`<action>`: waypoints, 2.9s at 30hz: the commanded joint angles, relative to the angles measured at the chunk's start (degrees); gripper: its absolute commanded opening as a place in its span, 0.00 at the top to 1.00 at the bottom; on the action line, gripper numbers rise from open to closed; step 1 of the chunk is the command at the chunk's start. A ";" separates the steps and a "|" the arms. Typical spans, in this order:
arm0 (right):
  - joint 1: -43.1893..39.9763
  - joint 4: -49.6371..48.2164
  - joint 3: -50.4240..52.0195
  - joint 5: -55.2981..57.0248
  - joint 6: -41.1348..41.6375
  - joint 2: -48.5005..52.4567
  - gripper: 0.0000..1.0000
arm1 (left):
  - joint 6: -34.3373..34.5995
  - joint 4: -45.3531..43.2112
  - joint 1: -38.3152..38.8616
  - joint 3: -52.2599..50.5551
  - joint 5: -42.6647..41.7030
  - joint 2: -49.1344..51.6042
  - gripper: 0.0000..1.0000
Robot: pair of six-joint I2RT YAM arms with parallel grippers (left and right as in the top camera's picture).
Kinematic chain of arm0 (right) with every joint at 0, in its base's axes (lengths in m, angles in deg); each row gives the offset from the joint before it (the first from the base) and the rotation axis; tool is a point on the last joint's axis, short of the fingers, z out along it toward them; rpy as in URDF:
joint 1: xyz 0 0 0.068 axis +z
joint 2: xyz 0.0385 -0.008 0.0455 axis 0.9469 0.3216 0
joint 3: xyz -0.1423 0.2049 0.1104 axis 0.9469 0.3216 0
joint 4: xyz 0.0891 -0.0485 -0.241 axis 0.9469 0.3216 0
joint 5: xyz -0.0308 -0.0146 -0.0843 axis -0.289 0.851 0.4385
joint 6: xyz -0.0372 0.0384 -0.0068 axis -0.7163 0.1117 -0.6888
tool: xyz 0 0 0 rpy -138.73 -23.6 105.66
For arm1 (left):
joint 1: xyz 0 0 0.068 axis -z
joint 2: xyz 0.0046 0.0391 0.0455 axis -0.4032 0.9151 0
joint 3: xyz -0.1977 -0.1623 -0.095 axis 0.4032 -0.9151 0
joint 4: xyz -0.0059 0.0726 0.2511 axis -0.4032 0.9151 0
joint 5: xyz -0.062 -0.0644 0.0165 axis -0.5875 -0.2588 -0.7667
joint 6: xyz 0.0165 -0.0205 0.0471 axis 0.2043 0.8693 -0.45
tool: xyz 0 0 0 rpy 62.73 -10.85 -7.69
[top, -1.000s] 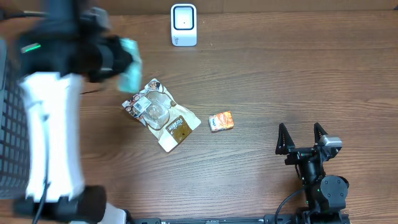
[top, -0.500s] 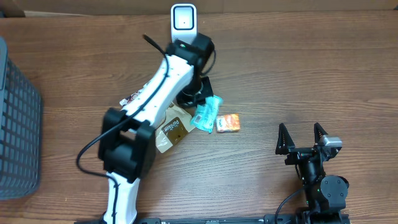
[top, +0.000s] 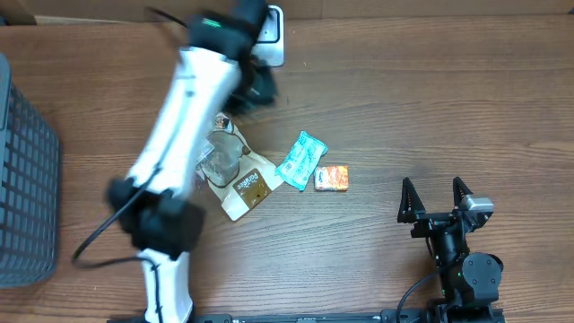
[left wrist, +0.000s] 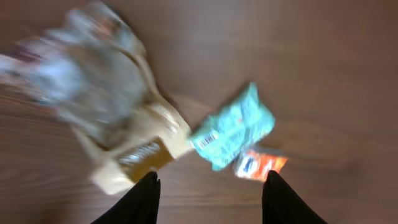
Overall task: Scan the item barcode
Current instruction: 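Place the green tissue pack between the bread bag and orange pack, then lower the left gripper into the basket and grasp the green-lidded jar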
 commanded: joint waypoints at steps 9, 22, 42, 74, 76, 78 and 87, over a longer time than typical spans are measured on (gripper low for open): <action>0.31 -0.35 0.59 0.50 0.04 -0.57 0.00 | -7.19 6.60 -35.67 11.74 18.49 -20.52 0.12; 0.31 -0.35 0.59 0.50 0.04 -0.57 0.00 | -9.99 -3.15 -68.39 6.03 10.47 -10.93 0.07; 0.31 -0.35 0.59 0.50 0.02 -0.57 0.00 | -23.80 -16.13 -69.99 6.01 14.03 12.92 0.10; 0.31 -0.35 0.59 0.50 0.04 -0.57 0.00 | -23.93 -27.85 -68.39 4.33 17.86 22.58 0.19; 0.31 -0.35 0.59 0.50 0.04 -0.57 0.00 | -23.96 -27.76 -68.39 3.69 17.35 22.58 0.28; 0.31 -0.35 0.59 0.50 0.02 -0.57 0.00 | -23.93 -27.71 -68.39 3.08 17.35 22.58 0.35; 0.31 -0.35 0.59 0.50 0.02 -0.57 0.00 | -22.45 -25.44 -68.39 2.89 17.14 22.56 0.51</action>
